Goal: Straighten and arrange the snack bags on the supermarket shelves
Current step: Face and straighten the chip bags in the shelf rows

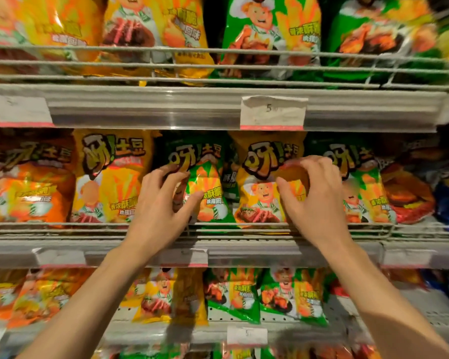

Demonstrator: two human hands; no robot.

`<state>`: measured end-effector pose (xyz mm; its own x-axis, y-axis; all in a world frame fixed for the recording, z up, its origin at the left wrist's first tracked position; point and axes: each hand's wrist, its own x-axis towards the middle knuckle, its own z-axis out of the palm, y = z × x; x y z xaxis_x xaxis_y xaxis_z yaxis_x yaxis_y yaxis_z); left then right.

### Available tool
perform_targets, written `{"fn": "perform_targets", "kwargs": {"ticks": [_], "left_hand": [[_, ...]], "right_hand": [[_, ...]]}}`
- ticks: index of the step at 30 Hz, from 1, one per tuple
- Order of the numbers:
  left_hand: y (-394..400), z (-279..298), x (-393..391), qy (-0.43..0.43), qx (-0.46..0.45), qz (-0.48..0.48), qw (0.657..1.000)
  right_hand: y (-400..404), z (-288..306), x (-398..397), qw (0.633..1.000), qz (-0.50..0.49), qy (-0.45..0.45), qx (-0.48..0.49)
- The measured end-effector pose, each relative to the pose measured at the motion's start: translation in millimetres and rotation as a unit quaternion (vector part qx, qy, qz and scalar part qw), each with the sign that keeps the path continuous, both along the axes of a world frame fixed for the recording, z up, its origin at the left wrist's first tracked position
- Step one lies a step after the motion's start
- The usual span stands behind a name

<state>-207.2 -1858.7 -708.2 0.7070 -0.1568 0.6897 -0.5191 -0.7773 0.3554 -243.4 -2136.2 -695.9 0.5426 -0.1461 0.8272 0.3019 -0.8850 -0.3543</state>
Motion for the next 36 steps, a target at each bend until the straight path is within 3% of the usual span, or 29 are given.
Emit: {"fn": "perform_targets", "kwargs": {"ticks": [4, 7, 10, 17, 23, 36], "left_hand": [[5.6, -0.8, -0.7, 0.024, -0.007, -0.01, 1.0], [7.5, 0.0, -3.3, 0.046, -0.01, -0.019, 0.999], [7.4, 3.3, -4.4, 0.062, -0.017, -0.021, 0.998], [9.9, 7.3, -7.8, 0.075, -0.023, -0.027, 0.997], [9.4, 10.3, -9.5, 0.083, -0.02, -0.024, 0.996], [2.8, 7.5, -6.0, 0.086, -0.021, -0.034, 0.995]], "right_hand": [[-13.3, 7.9, 1.0, 0.982, -0.073, 0.168, 0.051], [-8.9, 15.1, 3.8, 0.967, -0.057, 0.244, 0.047], [-3.7, 18.5, 7.3, 0.954, -0.015, 0.28, 0.109], [-9.2, 22.1, 13.0, 0.945, 0.057, 0.216, 0.237], [-13.8, 40.1, 19.5, 0.954, 0.032, 0.162, 0.249], [-9.5, 24.4, 18.0, 0.943, 0.077, 0.157, 0.284]]}}
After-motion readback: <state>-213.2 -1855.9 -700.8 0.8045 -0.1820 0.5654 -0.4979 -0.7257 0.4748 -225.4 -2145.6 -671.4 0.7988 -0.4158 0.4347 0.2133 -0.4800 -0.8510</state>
